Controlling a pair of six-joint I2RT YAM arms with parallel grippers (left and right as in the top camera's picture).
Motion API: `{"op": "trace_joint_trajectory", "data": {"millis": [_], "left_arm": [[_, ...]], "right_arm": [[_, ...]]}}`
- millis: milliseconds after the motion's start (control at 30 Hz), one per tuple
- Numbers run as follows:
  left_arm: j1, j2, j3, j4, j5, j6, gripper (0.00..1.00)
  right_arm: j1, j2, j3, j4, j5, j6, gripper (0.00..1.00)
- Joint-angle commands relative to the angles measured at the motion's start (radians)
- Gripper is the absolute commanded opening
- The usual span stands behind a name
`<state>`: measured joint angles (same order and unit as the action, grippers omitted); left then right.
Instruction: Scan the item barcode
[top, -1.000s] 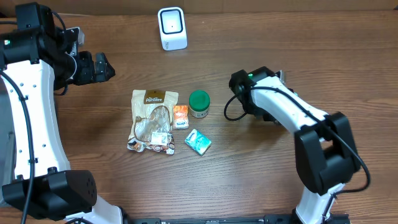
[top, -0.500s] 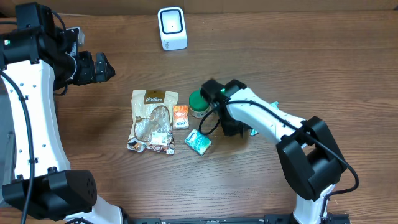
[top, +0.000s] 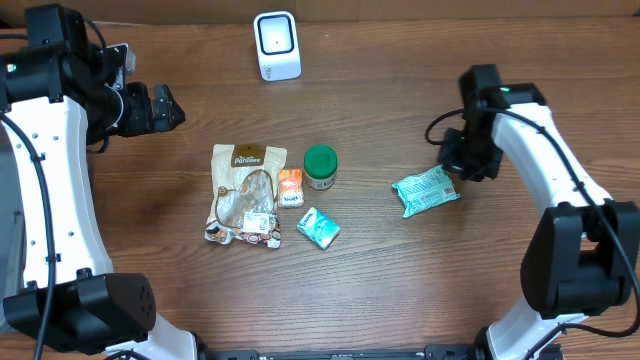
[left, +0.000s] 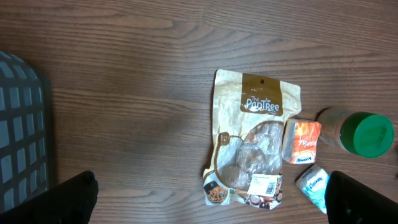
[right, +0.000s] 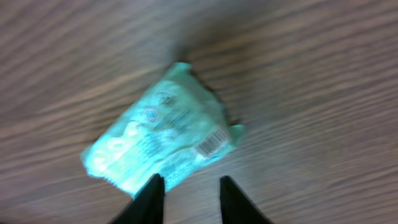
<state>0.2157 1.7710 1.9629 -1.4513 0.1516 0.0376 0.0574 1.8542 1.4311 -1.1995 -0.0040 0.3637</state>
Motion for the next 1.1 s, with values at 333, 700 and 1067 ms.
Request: {"op": "trace_joint_trajectory", "data": {"millis": [333, 700, 1067], "left_arm": [[-0.007, -0.011, 0.015, 0.001, -0.003, 0.028, 1.0], [-0.007, -0.011, 0.015, 0.001, -0.003, 0.028, 0.99], [-0.007, -0.011, 0.015, 0.001, -0.003, 0.028, 1.0]], "right_arm": [[-0.034, -0.012, -0.304, 0.206, 0.036, 0.086, 0.07], [-0.021, -0.012, -0.393, 0.733, -0.142, -0.027, 0.07], [0.106, -0.013, -0.363, 0.737, -0.287, -0.11, 0.07]]}}
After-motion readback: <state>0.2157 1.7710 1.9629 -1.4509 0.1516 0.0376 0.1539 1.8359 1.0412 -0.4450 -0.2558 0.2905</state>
